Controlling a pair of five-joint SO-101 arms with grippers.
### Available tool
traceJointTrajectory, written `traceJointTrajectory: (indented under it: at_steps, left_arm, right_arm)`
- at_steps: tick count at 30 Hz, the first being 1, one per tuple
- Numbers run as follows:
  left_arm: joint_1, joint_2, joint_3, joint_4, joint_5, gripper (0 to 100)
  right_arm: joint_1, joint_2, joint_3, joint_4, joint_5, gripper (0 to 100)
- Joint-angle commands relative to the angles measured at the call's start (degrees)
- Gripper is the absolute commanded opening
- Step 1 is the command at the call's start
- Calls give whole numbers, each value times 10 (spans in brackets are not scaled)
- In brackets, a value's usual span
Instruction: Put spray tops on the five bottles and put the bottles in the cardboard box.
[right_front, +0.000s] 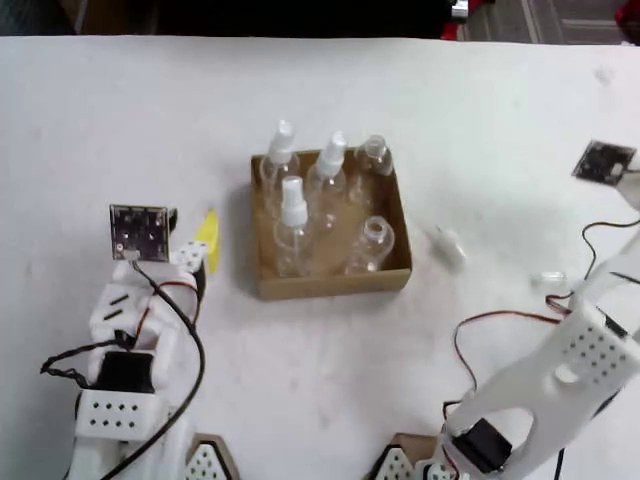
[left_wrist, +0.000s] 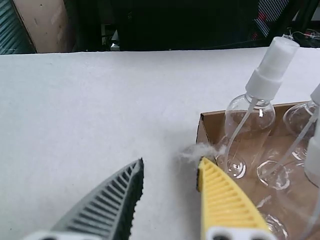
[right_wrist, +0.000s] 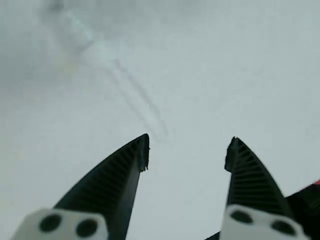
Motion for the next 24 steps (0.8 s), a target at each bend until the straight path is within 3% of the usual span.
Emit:
traceJointTrajectory:
  at_steps: [1, 4, 11, 17, 21, 24]
  left_arm:
    - [7, -12, -4, -12, -4, 168]
    - [7, -12, -4, -11, -4, 168]
    - [7, -12, -2, -11, -4, 168]
    - [-8, -13, -6, -4, 5, 167]
    - [-37, -13, -30, 25, 79, 151]
    - [-37, -13, -33, 33, 72, 151]
  right_arm:
    - [-8, -199, 255, 13, 88, 230]
    - [-34, -273, 382, -27, 123, 230]
    - [-63, -300, 575, -227, 122, 230]
    - [-80, -300, 649, -317, 124, 230]
    - [-82, -293, 697, -388, 126, 228]
    - [-81, -269, 703, -428, 126, 228]
